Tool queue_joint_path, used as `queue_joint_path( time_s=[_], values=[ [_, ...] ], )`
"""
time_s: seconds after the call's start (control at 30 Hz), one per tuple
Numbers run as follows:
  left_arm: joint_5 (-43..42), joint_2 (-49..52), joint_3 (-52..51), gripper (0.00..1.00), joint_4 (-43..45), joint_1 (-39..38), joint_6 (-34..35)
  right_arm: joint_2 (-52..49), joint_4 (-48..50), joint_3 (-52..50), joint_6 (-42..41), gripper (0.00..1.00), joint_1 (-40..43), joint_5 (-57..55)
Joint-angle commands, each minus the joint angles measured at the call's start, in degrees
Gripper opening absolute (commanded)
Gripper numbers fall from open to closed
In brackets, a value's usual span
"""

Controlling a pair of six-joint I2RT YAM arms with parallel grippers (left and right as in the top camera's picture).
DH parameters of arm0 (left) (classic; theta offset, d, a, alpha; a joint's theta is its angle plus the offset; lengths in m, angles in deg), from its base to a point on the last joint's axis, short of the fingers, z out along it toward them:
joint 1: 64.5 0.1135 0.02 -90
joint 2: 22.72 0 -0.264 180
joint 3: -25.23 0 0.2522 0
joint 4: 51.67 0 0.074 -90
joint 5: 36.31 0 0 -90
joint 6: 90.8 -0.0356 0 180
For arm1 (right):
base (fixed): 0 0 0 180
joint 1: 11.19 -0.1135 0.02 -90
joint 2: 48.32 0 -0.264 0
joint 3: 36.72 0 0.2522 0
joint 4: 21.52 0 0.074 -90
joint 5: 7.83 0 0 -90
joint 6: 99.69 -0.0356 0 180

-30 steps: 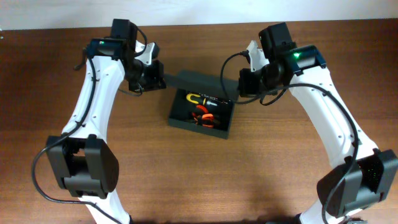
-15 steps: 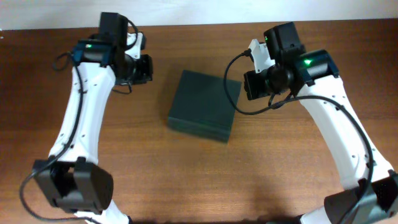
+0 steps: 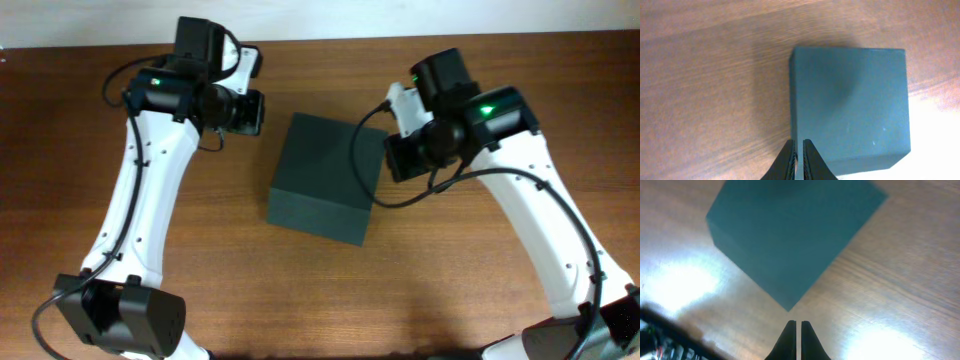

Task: Pack container
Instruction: 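Press down on the closed lid with both grippers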

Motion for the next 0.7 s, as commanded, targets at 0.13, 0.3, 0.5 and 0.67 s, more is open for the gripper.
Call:
queue_joint_path(
  time_s=[0.13,0.3,0.5,0.67],
  values=[
    [-0.7,4.9,0.1,0.12,-0.3,-2.4,-11.0,1.3,-1.6,-2.5,-0.5,0.04,-5.0,-2.2],
    [-4.6,9.1,0.1,0.12,-0.2,-2.4,-16.5,1.3,-4.3,-4.4,-0.5,0.04,-5.3,-2.0],
    [-7.3,13.8,0.1,0.12,0.3,-2.4,-20.9,1.3,-4.7,-8.9,-0.2,0.04,-8.0,-1.8],
    [-7.4,16.2,0.1,0.12,0.9,-2.4,-20.8,1.3,-3.2,-14.3,-0.3,0.04,-10.6,-1.7]
  ],
)
